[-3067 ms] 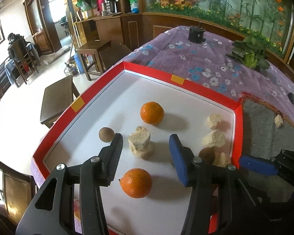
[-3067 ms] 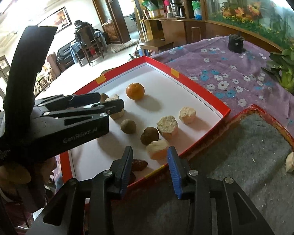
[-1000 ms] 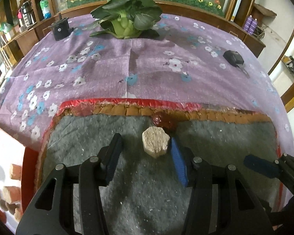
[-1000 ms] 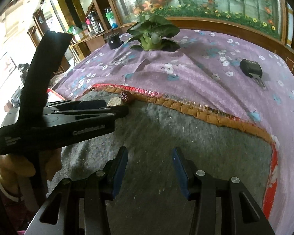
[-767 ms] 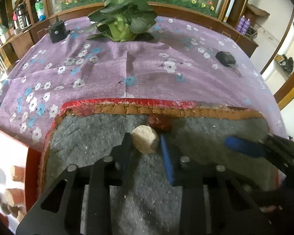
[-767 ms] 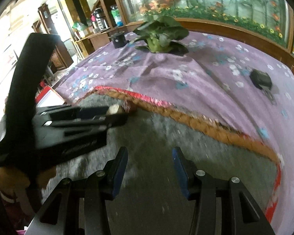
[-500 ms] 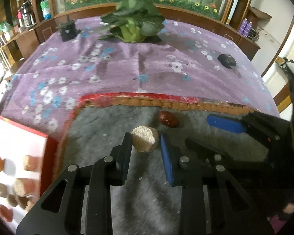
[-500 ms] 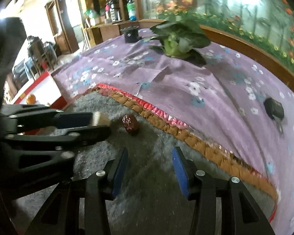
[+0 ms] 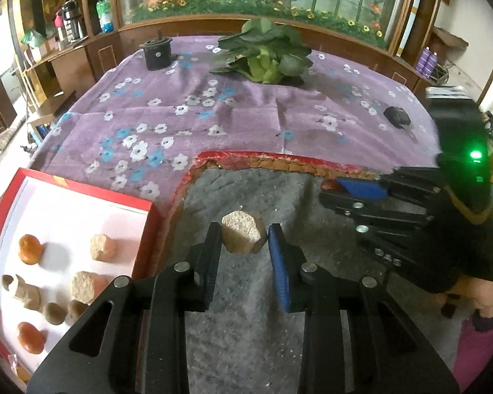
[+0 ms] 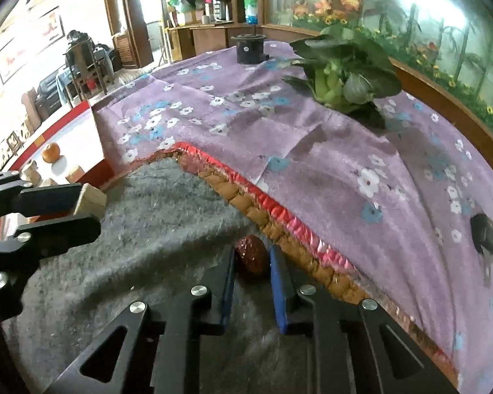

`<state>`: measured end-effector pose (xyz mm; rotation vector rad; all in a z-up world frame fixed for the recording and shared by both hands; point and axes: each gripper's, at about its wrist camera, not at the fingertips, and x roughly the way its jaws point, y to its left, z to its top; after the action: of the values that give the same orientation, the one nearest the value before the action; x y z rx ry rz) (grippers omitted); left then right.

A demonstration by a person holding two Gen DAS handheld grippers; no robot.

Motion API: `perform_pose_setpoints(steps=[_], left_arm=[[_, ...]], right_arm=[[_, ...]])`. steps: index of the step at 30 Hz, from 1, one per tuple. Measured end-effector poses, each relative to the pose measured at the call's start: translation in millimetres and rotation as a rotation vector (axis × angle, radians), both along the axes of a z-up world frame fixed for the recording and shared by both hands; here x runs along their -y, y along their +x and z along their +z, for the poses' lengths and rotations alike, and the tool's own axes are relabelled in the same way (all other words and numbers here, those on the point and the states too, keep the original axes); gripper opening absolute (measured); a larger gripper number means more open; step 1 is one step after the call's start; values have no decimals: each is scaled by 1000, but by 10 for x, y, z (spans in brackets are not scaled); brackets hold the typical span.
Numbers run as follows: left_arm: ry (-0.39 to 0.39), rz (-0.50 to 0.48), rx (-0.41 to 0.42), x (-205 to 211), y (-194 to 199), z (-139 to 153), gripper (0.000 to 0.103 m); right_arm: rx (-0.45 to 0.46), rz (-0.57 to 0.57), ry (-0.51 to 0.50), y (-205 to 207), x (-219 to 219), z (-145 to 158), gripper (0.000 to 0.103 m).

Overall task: Organize fruits
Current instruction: 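Carry the block and the date into the white tray and open both grippers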

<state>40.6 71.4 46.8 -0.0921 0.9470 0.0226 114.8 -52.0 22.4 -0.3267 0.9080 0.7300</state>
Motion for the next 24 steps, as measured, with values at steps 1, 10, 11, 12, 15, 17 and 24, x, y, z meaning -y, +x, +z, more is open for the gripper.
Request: perform_pose_setpoints(steps=[1, 10, 11, 12, 15, 17, 24], left_arm=[[-1, 0, 3, -2, -13, -2, 28], [5, 17, 17, -44, -212, 39, 28], [12, 22, 21, -54, -246, 44, 28], [21, 30, 25, -70, -284, 50, 28], [32, 44, 32, -128, -392, 63, 28], [37, 50, 37, -170, -464, 72, 28], [45, 86, 54, -367, -693, 121, 28]], right_arm=[[3, -13, 8, -44, 37, 21, 20], [-30, -80, 152, -540, 208, 195, 20], [-34, -79, 161, -581, 194, 204, 20], [-42, -77, 170, -640, 172, 213, 20], [-42, -62, 173, -788, 70, 237, 20], [-44, -59, 173, -851, 9, 255, 20], [-35, -19, 180, -1082, -238, 343, 20]])
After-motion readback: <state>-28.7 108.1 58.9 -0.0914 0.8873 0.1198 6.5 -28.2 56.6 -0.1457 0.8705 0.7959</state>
